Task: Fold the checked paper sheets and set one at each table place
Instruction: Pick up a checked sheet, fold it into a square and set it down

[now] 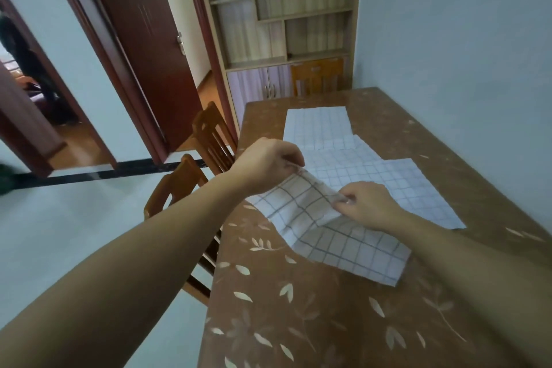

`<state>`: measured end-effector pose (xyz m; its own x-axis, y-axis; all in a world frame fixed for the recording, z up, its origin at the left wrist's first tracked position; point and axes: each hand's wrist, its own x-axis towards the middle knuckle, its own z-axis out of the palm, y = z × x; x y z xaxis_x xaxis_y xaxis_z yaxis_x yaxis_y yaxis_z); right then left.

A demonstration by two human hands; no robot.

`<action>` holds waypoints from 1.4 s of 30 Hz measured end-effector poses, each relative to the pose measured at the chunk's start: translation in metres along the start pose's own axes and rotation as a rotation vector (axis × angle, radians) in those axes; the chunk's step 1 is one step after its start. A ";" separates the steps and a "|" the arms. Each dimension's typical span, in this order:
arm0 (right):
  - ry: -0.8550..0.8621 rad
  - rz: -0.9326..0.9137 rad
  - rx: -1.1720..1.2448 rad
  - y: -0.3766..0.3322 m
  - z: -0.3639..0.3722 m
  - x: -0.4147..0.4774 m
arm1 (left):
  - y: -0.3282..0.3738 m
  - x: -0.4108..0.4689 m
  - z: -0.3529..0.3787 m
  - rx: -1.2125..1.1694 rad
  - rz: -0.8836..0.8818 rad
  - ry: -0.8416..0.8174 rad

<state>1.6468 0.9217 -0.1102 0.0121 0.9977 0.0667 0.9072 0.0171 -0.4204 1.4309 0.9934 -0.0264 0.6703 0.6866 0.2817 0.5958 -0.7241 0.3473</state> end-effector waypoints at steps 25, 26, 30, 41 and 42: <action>0.373 0.079 0.886 0.022 -0.148 -0.070 | 0.089 0.021 -0.018 -0.795 -0.179 0.002; 0.383 0.075 0.905 0.022 -0.149 -0.072 | 0.088 0.021 -0.014 -0.821 -0.213 0.011; 0.431 0.063 0.973 0.022 -0.153 -0.075 | 0.092 0.025 -0.003 -0.933 -0.259 0.046; 0.434 0.160 1.141 0.026 -0.160 -0.077 | 0.115 0.033 0.001 -1.036 -0.284 0.147; 0.420 0.160 1.142 0.027 -0.160 -0.078 | 0.115 0.035 0.000 -1.033 -0.277 0.138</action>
<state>1.7372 0.8336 0.0178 0.4153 0.8990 0.1389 -0.0043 0.1547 -0.9880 1.5229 0.9342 0.0231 0.4756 0.8662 0.1534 0.0140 -0.1818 0.9832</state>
